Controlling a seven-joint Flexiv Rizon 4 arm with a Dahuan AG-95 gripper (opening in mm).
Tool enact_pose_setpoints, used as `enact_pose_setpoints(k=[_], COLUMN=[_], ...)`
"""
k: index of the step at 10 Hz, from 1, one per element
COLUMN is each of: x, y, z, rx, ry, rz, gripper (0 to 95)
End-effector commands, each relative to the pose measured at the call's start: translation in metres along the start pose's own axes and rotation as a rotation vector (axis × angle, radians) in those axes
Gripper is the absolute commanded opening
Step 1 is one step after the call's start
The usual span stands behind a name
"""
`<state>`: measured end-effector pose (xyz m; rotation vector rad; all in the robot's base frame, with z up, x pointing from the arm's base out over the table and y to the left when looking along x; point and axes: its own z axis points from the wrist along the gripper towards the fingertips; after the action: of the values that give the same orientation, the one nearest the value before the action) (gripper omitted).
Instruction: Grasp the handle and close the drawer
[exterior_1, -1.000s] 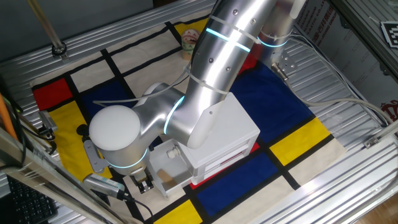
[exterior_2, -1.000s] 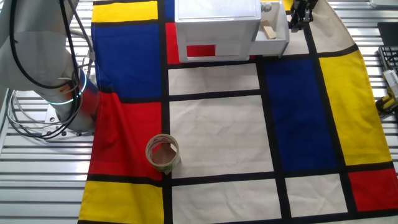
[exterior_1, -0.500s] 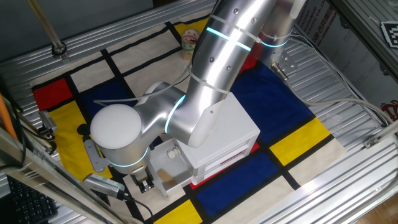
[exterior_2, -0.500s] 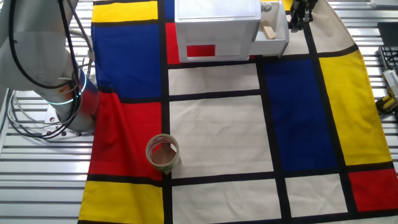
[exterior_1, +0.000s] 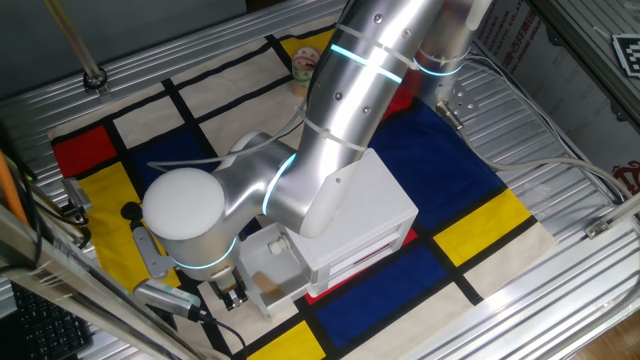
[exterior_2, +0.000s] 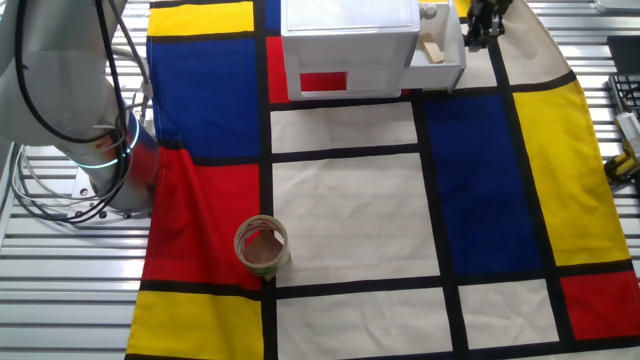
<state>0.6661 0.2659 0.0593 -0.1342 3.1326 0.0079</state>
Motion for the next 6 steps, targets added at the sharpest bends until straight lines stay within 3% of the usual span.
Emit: enact_pose_setpoints(k=[1, 6], x=[-0.0002, -0.0002], y=[0.0003, 0.0003], z=[0.0002, 0.0002], rx=[-0.019, -0.019], ry=[-0.005, -0.004], rz=[-0.025, -0.037], gripper=[0.0, 0.0])
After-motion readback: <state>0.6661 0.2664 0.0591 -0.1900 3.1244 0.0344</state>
